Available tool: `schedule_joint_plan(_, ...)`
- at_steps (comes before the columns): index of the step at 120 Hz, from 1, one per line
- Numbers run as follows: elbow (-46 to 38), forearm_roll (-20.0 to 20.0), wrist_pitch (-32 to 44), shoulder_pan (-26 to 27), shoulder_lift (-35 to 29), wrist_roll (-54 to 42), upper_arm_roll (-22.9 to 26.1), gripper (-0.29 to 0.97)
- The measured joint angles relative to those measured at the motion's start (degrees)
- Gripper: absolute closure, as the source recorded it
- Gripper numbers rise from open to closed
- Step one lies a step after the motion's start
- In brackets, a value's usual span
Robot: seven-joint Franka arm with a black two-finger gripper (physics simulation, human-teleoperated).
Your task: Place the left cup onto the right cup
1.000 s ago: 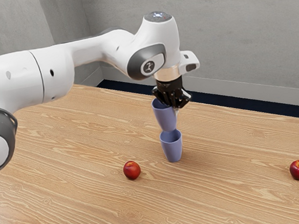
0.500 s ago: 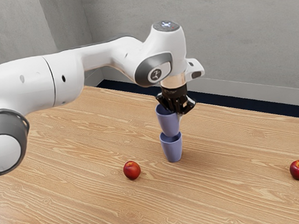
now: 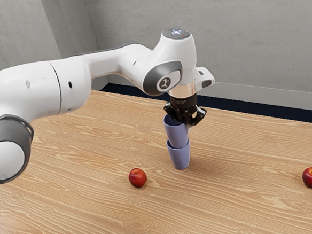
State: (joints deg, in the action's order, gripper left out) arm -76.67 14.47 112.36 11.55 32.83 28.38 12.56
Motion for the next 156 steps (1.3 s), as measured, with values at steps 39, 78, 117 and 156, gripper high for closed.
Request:
schedule_joint_plan(39, -0.5, -0.3, 0.2, -0.7, 0.0, 0.6, -0.1, 0.17)
schedule_joint_plan(78, -6.9, 0.3, -2.0, -4.3, -11.9, 0.7, -0.4, 0.04)
schedule_joint_plan(117, -15.1, -1.5, -7.0, -10.3, -21.5, -2.3, -0.7, 0.01)
schedule_joint_plan(156, -15.3, -9.0, -13.5, -14.8, -24.7, -12.8, -3.2, 0.0)
